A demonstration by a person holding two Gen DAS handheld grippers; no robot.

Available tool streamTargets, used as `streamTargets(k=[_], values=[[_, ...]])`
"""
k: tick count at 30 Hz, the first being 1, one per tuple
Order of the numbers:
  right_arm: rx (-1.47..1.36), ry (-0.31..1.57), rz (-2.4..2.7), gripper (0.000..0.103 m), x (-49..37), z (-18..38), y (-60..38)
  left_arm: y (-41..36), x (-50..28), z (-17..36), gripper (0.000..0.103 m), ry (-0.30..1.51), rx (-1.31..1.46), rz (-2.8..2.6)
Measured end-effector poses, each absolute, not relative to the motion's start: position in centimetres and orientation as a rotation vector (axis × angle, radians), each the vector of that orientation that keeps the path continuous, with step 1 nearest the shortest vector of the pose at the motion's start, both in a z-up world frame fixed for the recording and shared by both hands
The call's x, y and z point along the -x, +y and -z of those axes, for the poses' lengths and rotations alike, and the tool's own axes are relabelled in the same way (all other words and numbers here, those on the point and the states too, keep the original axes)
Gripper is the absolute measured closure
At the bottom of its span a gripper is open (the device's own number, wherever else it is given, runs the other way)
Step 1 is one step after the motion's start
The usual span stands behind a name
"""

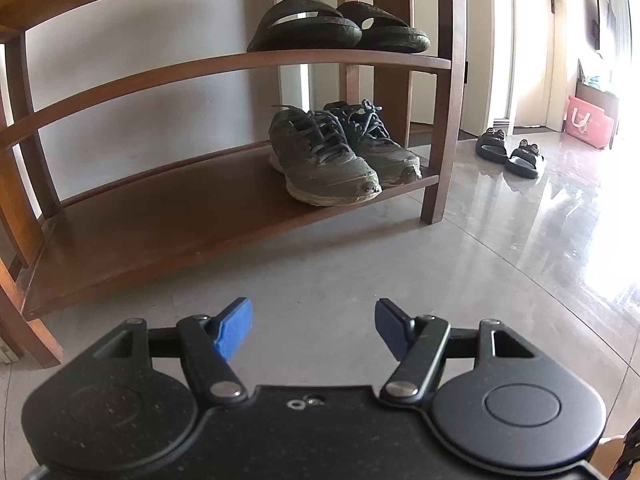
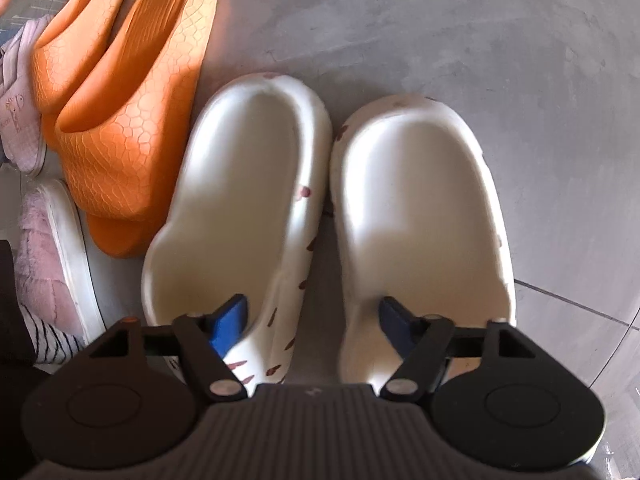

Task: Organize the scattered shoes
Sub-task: 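Move the right tool to the white heart-print slides beside the orange slides, then grasp both white heart-print slides at their heels with the right tool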

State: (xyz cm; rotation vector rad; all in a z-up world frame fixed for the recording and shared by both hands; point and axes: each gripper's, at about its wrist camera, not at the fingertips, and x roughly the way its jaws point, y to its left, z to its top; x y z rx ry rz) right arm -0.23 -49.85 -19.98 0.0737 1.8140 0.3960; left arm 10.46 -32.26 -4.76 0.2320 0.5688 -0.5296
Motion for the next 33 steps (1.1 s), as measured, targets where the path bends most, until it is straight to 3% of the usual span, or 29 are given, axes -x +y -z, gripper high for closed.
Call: streamTargets(k=[1, 8, 12, 13, 16, 21, 22, 23, 24, 27, 33], values=[[-0.119, 1.807, -0.402, 0.079, -0.1, 19.9, -50.3, -32.3, -10.5, 4.8, 0.035, 0.57, -0.232, 0.529], [-0.175, 1.718, -0.404, 0.08, -2.3, 19.2, -50.3, -32.3, -10.5, 4.8, 0.035, 0.569, -0.234, 0.519], [-0.143, 1.567, -0.367, 0.081, -5.7, 17.7, -50.3, -32.0, -10.6, 4.6, 0.035, 0.558, -0.227, 0.501], [-0.124, 1.524, -0.36, 0.088, -6.7, 17.3, -50.2, -31.9, -10.7, 4.4, 0.035, 0.553, -0.224, 0.496], [0.044, 1.315, -0.31, 0.089, -10.1, 15.6, -49.6, -31.5, -10.8, 4.0, 0.035, 0.54, -0.212, 0.475], [-0.09, 1.197, -0.413, 0.083, -11.3, 12.9, -49.7, -30.3, -10.6, 3.8, 0.035, 0.526, -0.199, 0.457], [-0.091, 1.147, -0.44, 0.071, -10.0, 12.2, -49.7, -30.1, -10.5, 3.9, 0.035, 0.526, -0.199, 0.454], [-0.082, 1.087, -0.465, 0.048, -8.2, 11.7, -49.8, -29.9, -10.5, 4.1, 0.035, 0.529, -0.198, 0.451], [-0.075, 1.029, -0.489, 0.042, -6.2, 11.3, -49.9, -29.8, -10.5, 4.2, 0.035, 0.535, -0.195, 0.448], [-0.076, 0.929, -0.53, 0.041, 0.9, 12.6, -51.4, -29.8, -10.5, 4.6, 0.035, 0.546, -0.199, 0.453], [-0.198, 0.973, -0.36, 0.041, 11.2, 16.3, -54.9, -31.2, -10.5, 4.9, 0.035, 0.543, -0.219, 0.48]])
